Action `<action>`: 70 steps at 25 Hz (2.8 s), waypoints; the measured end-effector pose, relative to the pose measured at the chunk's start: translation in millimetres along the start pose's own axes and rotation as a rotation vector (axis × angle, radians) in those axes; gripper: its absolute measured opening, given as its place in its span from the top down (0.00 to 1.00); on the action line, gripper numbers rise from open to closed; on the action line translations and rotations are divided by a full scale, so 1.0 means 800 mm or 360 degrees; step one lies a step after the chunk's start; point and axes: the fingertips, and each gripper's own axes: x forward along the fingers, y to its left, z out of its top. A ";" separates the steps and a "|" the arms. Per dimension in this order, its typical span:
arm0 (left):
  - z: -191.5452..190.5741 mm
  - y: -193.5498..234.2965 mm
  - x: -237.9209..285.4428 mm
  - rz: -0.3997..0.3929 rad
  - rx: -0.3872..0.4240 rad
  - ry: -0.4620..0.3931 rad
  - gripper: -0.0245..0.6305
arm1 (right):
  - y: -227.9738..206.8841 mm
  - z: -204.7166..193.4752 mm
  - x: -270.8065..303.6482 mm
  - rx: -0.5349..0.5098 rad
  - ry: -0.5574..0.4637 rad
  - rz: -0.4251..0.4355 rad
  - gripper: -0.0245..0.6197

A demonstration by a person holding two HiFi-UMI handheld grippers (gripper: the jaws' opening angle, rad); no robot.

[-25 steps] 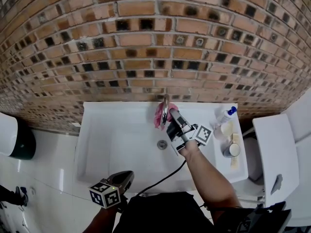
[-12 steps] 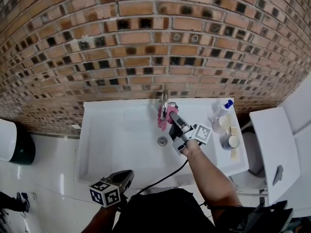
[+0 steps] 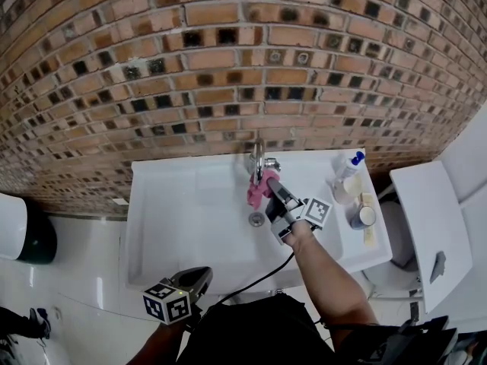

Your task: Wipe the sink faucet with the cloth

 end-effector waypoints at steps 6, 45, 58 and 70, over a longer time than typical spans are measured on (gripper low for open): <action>0.013 -0.001 0.020 -0.0010 0.0012 0.0011 0.95 | 0.007 0.008 -0.005 -0.0176 0.0057 -0.0058 0.81; 0.077 -0.028 0.158 0.0192 -0.0177 -0.0047 0.95 | -0.043 0.105 0.129 -0.0671 0.0978 -0.0193 0.81; 0.078 -0.039 0.129 0.0048 -0.0081 -0.0095 0.95 | 0.063 0.060 0.138 -0.1943 0.1487 -0.0212 0.81; 0.058 -0.031 0.078 -0.0054 -0.0021 -0.0114 0.95 | 0.081 -0.003 0.112 -0.3018 0.1714 -0.0518 0.81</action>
